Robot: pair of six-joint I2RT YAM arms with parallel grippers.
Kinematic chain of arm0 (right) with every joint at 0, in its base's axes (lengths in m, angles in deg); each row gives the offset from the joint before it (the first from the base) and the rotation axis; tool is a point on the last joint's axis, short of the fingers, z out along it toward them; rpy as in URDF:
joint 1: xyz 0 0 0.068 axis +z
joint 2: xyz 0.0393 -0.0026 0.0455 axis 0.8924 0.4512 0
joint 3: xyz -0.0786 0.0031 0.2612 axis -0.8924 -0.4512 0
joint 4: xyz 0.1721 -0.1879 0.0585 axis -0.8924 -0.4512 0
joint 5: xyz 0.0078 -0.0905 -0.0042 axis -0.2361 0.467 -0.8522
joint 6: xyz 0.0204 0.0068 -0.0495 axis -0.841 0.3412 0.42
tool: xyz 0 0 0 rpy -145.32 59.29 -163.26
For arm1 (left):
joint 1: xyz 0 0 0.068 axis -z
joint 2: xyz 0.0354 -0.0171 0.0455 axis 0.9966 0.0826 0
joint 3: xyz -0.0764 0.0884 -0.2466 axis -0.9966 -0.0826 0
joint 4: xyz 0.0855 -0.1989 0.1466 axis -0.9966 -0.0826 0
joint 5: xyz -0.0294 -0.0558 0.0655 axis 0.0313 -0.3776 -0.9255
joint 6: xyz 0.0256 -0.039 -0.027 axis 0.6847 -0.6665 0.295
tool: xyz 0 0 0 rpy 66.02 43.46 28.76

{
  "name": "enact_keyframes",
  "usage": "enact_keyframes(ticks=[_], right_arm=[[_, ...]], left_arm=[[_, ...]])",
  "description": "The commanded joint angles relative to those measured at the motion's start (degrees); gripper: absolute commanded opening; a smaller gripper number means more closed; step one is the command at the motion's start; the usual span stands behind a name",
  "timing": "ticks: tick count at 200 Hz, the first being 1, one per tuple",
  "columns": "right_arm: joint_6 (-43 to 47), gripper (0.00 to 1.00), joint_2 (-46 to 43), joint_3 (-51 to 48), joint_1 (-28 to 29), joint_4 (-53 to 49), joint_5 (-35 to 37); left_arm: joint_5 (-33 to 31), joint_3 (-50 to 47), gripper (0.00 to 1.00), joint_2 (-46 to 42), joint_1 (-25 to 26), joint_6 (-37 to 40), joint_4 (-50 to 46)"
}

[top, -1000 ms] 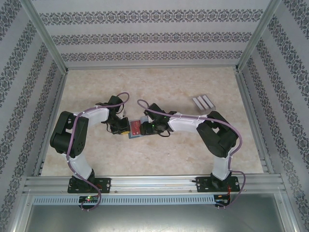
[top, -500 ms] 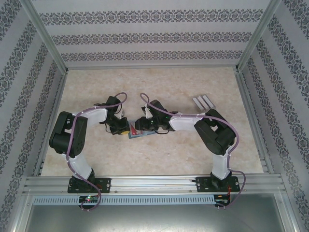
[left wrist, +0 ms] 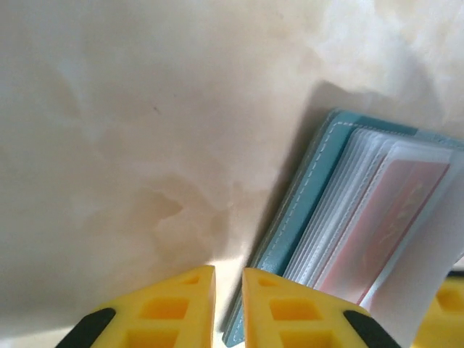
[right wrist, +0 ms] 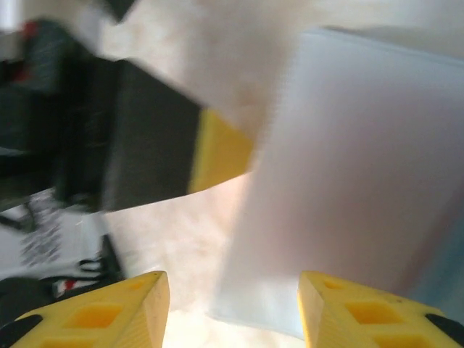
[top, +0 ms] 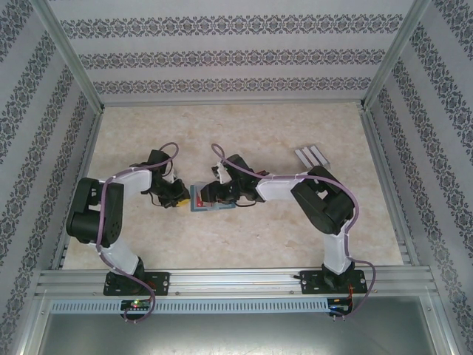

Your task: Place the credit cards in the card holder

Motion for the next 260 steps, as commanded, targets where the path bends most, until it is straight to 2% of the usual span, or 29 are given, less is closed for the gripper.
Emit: enact_keyframes(ticks=[1,29,54,64,75,99,115,132,146,153,167,185,201,260], right_arm=[[0.8,0.52,-1.9,1.1,1.0,7.8,-10.8],[3.2,0.54,-8.3,-0.9,-1.3,5.4,-8.1],[8.5,0.55,-17.7,-4.0,-6.1,-2.7,-0.2],[13.5,0.55,-22.5,-3.8,-8.1,-10.9,6.0],[19.6,0.57,-26.7,-1.9,-10.0,-22.0,17.1],[32.7,0.57,-31.5,3.9,-14.2,-40.6,35.9],[40.0,0.61,-32.9,7.0,-16.1,-46.9,43.1],[44.6,0.67,-33.4,8.1,-18.0,-49.1,50.0],[46.6,0.72,-33.2,7.8,-21.1,-49.3,51.5],[47.1,0.73,-32.8,7.7,-22.8,-49.4,50.7],[53.7,0.76,-31.7,7.5,-26.1,-51.7,46.2],[57.6,0.79,-29.8,6.9,-28.0,-52.4,51.9],[57.4,0.8,-27.9,8.2,-30.9,-54.3,52.3],[56.6,0.87,-19.8,11.2,-31.4,-56.9,55.0]], left_arm=[[-2.0,-0.2,0.23,-2.3,-0.6,-1.0,-0.1],[-3.2,0.2,0.27,-3.3,-0.8,-1.2,-0.8],[-4.4,0.1,0.33,-4.4,-0.7,-2.5,-0.6],[-5.2,0.0,0.36,-5.3,-0.8,-2.8,-0.4],[-6.3,0.0,0.4,-6.4,-0.6,-2.7,-0.9],[-9.8,1.3,0.45,-8.9,0.5,-0.4,-4.5],[-11.8,2.4,0.47,-10.1,1.6,1.1,-7.2],[-13.6,2.4,0.48,-11.7,2.9,1.8,-8.0],[-14.8,2.6,0.49,-13.4,4.1,2.2,-8.0],[-15.3,2.9,0.49,-14.1,4.5,2.5,-8.3],[-16.0,3.9,0.49,-14.6,5.1,3.1,-9.2],[-16.3,4.5,0.5,-14.4,5.1,4.1,-9.7],[-16.4,4.4,0.5,-13.6,5.2,4.7,-9.8],[-12.0,2.3,0.52,-11.0,5.2,3.0,-5.3]])
